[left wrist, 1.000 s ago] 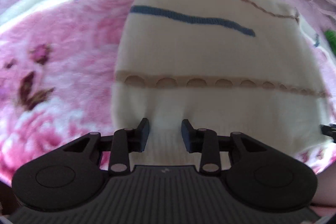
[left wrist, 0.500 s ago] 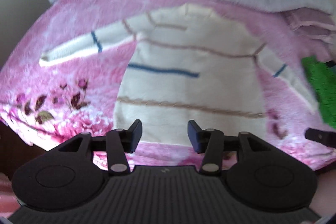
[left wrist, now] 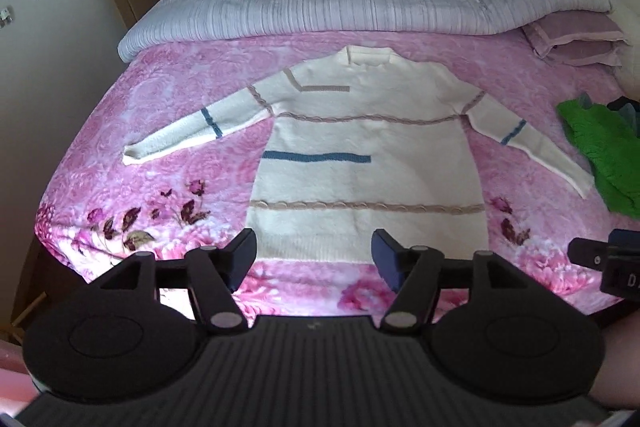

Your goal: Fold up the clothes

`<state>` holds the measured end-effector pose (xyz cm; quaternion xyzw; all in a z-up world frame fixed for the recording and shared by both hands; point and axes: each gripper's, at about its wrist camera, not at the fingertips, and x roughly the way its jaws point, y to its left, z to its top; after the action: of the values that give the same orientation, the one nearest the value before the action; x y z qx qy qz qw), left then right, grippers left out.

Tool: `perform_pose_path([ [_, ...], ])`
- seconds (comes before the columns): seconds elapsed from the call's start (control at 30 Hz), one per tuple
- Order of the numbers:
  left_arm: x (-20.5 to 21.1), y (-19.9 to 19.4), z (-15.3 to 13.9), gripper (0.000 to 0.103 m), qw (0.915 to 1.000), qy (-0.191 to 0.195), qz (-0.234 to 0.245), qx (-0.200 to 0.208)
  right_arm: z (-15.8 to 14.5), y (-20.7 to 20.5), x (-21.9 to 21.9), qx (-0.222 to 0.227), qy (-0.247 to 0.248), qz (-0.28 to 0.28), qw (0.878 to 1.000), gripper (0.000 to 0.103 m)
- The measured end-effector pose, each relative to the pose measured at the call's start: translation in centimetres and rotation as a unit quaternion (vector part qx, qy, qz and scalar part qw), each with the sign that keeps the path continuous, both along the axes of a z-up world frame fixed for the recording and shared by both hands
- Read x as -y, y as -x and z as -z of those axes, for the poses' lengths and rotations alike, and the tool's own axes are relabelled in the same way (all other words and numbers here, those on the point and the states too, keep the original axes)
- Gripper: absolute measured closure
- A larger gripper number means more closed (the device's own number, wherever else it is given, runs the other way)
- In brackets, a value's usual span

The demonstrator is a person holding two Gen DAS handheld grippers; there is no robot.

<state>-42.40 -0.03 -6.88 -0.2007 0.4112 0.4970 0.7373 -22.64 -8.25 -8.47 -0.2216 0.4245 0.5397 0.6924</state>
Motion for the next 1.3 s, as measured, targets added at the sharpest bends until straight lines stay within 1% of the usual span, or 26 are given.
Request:
perform_pose_path([
  [0.17,1.9,0.1,-0.5,0.043,1.0,-0.006,0.004,-0.004,-0.8,0.1,1.9,0.013,-0.002,0.01,1.0,0.043],
  [0.37,3.2,0.4,-0.8,0.043,1.0,-0.006,0.004,-0.007,-1.6,0.2,3.5,0.013,-0.009,0.011,1.0,0.043],
  [0.53,3.9,0.7,-0.8,0.043,1.0,0.003,0.003,-0.005,-1.8,0.3,4.1,0.001,-0.001,0.007,1.0,0.043],
  [0.7,4.5,0.6,-0.8,0.043,1.0,0.004,0.005,-0.007,-1.8,-0.1,4.8,-0.018,0.003,0.018,1.0,0.043],
  [0.9,4.6,0.4,-0.8,0.043,0.9999,0.004,0.01,-0.007,-1.9,-0.3,5.1,-0.028,0.001,0.027,0.999,0.043],
  [1.07,4.4,0.3,-0.3,0.043,0.9998,0.014,0.013,-0.004,-1.7,-0.3,4.9,-0.021,0.016,0.033,0.999,0.043],
  [1.3,3.3,0.3,0.4,0.043,0.9996,0.026,0.012,0.005,-1.4,-0.3,4.2,-0.024,0.023,0.039,0.999,0.043],
])
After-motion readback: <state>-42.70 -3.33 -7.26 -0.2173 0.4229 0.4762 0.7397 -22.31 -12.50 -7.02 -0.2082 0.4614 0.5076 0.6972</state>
